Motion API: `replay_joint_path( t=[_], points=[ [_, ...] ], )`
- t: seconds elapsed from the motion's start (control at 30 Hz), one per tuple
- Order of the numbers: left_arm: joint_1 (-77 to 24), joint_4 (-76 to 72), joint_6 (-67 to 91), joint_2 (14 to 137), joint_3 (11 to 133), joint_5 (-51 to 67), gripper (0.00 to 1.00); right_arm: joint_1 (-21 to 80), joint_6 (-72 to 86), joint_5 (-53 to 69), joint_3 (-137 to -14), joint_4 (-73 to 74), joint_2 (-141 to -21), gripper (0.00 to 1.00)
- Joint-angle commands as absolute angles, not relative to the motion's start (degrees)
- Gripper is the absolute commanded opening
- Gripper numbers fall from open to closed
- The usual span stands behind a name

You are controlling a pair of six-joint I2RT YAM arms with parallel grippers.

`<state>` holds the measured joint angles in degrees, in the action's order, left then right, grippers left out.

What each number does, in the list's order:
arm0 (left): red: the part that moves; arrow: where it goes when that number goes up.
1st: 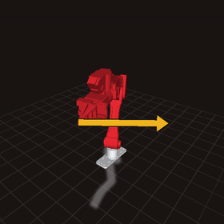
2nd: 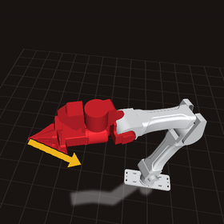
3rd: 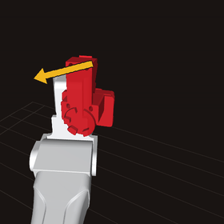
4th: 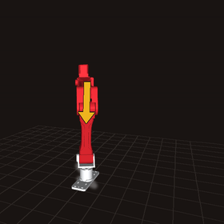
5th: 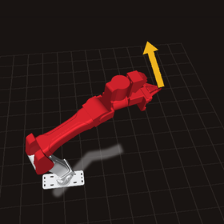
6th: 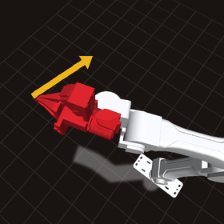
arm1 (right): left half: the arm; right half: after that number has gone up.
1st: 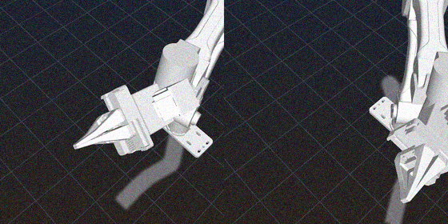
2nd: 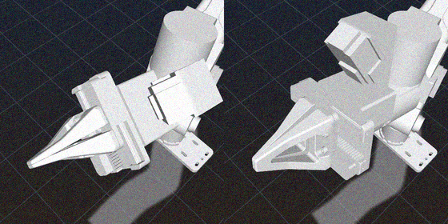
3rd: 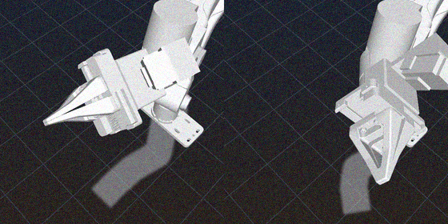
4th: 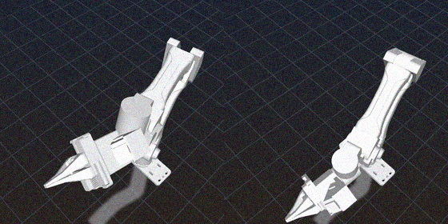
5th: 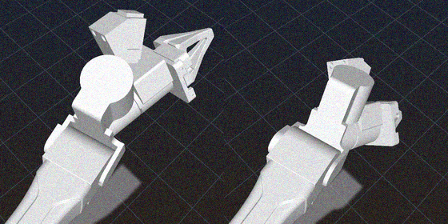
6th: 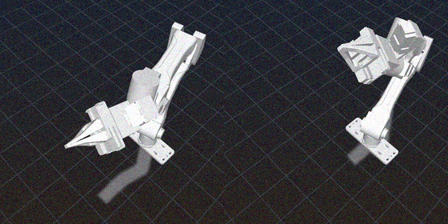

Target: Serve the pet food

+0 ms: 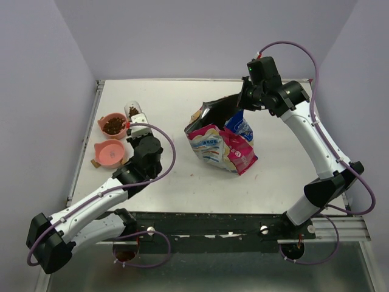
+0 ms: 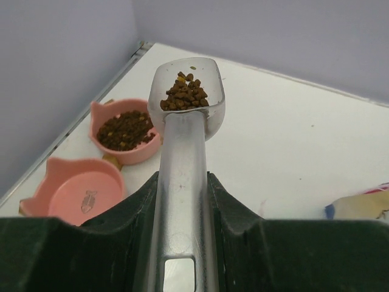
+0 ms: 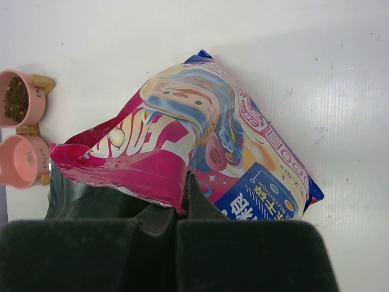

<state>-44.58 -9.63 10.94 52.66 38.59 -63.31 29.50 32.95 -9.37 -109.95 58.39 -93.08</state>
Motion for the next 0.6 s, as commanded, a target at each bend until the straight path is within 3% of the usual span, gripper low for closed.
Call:
replay_joint_path(
  t=[0.0,0.4,0.57],
  points=[
    [-42.3,8.5,32.0,52.4,38.3,-70.5,0.00,28.7,32.6,-8.5,-112.0,52.7,-88.6,0.00],
    [-39.7,27.4,55.4,53.8,35.9,-75.0,0.00,28.6,30.3,-6.4,-116.1,55.2,-93.3,0.00],
    [-39.9,50.8,79.0,57.6,39.9,-77.4,0.00,28.6,29.1,-5.7,-116.0,55.4,-94.0,0.00]
  ],
)
